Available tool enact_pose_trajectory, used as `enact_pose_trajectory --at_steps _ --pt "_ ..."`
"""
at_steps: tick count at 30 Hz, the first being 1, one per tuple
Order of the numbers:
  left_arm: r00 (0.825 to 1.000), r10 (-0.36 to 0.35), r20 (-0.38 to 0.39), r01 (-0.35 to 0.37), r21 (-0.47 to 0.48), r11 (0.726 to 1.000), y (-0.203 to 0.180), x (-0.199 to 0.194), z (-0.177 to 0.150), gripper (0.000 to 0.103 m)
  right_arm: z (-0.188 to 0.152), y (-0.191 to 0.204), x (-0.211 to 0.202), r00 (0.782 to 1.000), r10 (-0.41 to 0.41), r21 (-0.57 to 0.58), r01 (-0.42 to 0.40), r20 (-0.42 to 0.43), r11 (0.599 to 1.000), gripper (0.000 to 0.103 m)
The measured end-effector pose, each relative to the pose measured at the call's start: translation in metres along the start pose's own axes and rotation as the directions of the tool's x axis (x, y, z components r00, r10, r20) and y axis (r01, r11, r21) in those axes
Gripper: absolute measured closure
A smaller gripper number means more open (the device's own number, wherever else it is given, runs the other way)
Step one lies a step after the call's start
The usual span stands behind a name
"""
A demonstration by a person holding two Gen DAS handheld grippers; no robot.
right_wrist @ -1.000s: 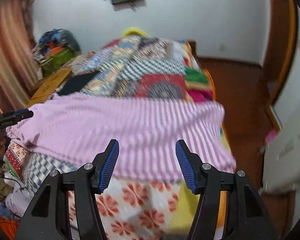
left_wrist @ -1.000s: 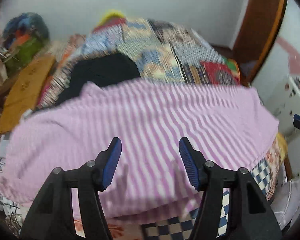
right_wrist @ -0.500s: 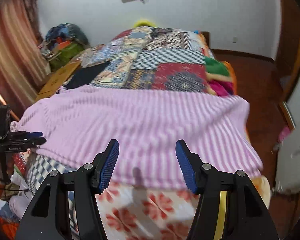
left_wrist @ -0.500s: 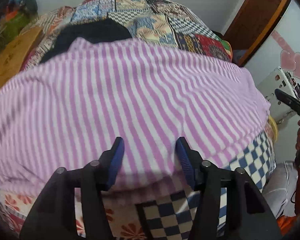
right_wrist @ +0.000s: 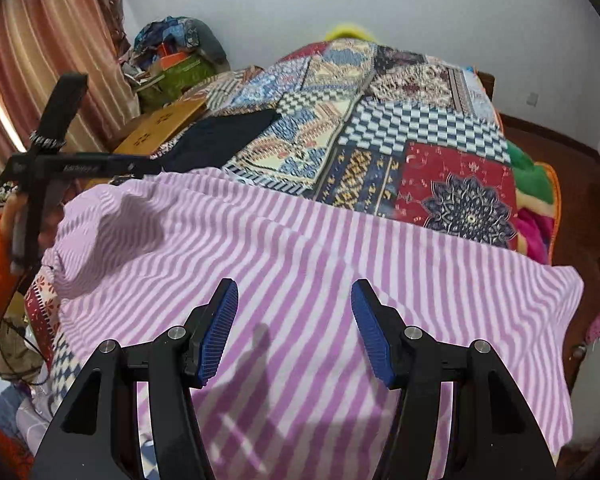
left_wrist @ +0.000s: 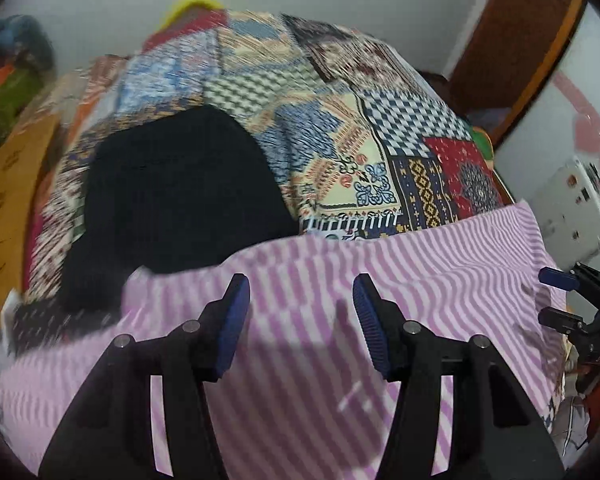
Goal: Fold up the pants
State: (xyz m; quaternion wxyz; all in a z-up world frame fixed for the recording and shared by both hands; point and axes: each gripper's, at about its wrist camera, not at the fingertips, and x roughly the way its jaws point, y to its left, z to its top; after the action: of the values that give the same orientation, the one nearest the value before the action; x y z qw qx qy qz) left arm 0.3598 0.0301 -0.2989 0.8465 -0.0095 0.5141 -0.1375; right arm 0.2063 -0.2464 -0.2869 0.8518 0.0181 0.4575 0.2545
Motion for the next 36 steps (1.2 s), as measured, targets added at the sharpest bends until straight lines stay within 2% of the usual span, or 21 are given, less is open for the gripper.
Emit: enact_pose_trajectory --at_steps 6,10,13,16,21,24,26,30,36 --pt "0.996 0.015 -0.086 -0.001 0.163 0.987 -0.014 0.042 0.008 0.049 -0.005 -0.017 0.016 0.998 0.002 0.042 0.000 -0.057 0.999 0.048" --pt "0.991 0.045 -0.125 -0.022 0.180 0.983 -0.013 0.058 0.010 0.049 -0.002 -0.018 0.018 0.998 0.010 0.042 -0.007 -0.064 0.999 0.048" --pt "0.994 0.047 -0.098 -0.033 0.138 0.990 -0.006 0.050 0.007 0.049 0.011 -0.010 0.018 0.998 0.014 -0.014 -0.015 -0.061 1.000 0.048" --pt "0.998 0.056 -0.021 -0.055 0.056 0.997 0.004 0.020 -0.001 0.049 0.040 0.007 0.019 0.998 0.038 -0.103 -0.042 -0.043 0.994 0.048" --pt "0.989 0.138 0.059 -0.135 -0.052 0.990 0.029 -0.026 -0.028 0.047 0.091 0.059 0.047 0.994 0.111 -0.274 -0.112 -0.021 0.955 0.048" --pt "0.978 0.199 0.064 -0.195 -0.075 0.978 0.047 -0.039 -0.048 0.047 0.110 0.082 0.084 0.978 0.190 -0.289 -0.207 -0.084 0.935 0.049" --pt "0.972 0.225 0.066 -0.218 -0.094 0.971 0.058 -0.045 -0.061 0.047 0.115 0.094 0.106 0.966 0.225 -0.288 -0.254 -0.128 0.923 0.065" --pt "0.965 0.256 0.062 -0.245 -0.149 0.958 0.087 -0.049 -0.083 0.047 0.115 0.119 0.146 0.963 0.183 -0.351 -0.243 -0.196 0.904 0.071" --pt "0.974 0.224 0.027 -0.213 -0.216 0.953 0.115 -0.031 -0.104 0.047 0.111 0.121 0.169 0.953 0.137 -0.376 -0.235 -0.270 0.896 0.071"
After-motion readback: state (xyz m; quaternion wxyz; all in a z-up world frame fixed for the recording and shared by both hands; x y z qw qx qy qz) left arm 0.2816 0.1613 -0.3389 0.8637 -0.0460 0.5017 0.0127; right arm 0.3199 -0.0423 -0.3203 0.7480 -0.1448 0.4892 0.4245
